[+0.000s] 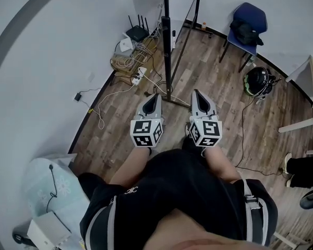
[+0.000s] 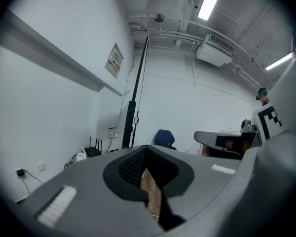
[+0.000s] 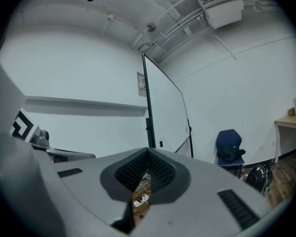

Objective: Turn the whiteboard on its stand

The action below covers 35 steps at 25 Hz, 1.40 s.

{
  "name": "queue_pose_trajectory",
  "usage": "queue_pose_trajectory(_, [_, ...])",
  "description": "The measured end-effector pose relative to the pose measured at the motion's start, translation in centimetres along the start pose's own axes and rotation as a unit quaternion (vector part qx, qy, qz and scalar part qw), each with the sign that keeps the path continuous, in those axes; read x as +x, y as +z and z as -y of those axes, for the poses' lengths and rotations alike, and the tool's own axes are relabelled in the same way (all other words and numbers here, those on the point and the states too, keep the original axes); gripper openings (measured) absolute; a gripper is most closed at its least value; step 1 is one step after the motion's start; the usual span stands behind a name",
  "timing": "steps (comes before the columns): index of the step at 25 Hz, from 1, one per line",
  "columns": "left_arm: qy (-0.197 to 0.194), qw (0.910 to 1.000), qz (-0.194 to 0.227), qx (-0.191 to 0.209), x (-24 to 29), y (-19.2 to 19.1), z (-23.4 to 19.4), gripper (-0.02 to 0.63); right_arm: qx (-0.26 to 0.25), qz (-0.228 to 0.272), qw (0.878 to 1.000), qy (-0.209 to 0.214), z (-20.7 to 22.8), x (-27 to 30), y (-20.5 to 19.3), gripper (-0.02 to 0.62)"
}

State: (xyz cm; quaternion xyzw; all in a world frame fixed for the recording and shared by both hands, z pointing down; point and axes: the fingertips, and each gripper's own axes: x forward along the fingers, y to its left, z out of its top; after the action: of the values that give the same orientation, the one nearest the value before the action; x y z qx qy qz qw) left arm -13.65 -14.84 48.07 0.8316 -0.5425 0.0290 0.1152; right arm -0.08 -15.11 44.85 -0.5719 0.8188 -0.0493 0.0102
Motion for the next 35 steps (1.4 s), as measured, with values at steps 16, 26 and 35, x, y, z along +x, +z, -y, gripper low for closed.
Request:
queue_pose_trajectory(16, [0.054,0.9984,-0.014,0.007,14.1,3.1,-2.4,0.008,0.011,-0.013,0.997,0.071,7.5,14.0,1.5,0.006])
queue_pose_trajectory(26, [0.103,0.9945,-0.019,0.009,20.7,5.2,-4.9,0.008,0.021,-0.029,0.993,0.113,10.9,20.4,2.3,0.006])
queue_pose_trajectory(35, [0.05,0.9976,-0.022,0.042,24.3,6.1,-6.2,0.11,0.023,-0.03,0.994,0.105,10.8,24.1,2.3,0.006])
